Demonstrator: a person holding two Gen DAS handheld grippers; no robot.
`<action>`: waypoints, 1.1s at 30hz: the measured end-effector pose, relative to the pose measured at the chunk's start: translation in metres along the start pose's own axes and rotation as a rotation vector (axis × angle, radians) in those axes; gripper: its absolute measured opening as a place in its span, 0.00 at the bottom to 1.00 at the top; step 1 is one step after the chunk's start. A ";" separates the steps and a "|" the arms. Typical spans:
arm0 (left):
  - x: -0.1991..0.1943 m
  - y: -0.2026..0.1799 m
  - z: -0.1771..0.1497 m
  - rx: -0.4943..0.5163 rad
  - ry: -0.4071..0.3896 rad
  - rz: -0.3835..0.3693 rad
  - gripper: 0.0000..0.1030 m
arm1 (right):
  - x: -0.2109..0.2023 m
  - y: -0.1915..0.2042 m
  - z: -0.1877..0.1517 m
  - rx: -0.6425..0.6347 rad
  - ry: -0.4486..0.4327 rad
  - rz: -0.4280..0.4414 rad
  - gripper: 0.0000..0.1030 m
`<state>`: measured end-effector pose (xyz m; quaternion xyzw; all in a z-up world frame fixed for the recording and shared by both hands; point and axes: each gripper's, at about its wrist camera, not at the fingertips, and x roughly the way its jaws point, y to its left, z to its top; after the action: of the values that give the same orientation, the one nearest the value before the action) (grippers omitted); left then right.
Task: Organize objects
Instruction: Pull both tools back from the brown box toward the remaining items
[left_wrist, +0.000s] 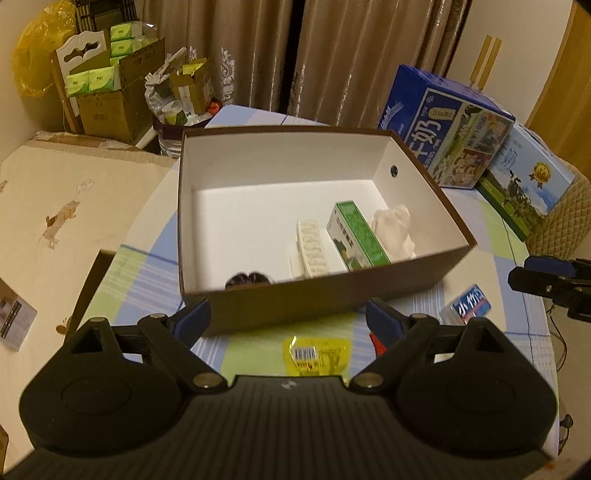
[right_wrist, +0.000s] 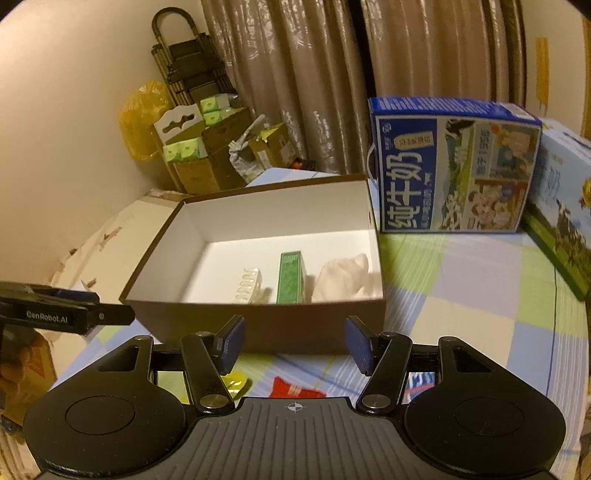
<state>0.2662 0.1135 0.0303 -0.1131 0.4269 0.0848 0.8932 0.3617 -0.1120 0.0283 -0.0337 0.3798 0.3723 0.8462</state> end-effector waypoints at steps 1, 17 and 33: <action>-0.003 -0.001 -0.004 0.000 0.002 0.001 0.86 | -0.003 0.000 -0.002 0.007 0.001 0.000 0.55; -0.026 -0.010 -0.056 -0.001 0.054 -0.013 0.86 | -0.036 0.010 -0.053 0.027 0.034 0.021 0.55; -0.017 -0.028 -0.110 0.005 0.156 -0.019 0.86 | -0.033 0.012 -0.107 0.062 0.141 0.016 0.55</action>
<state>0.1807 0.0550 -0.0196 -0.1212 0.4945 0.0664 0.8581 0.2730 -0.1596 -0.0230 -0.0305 0.4503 0.3638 0.8148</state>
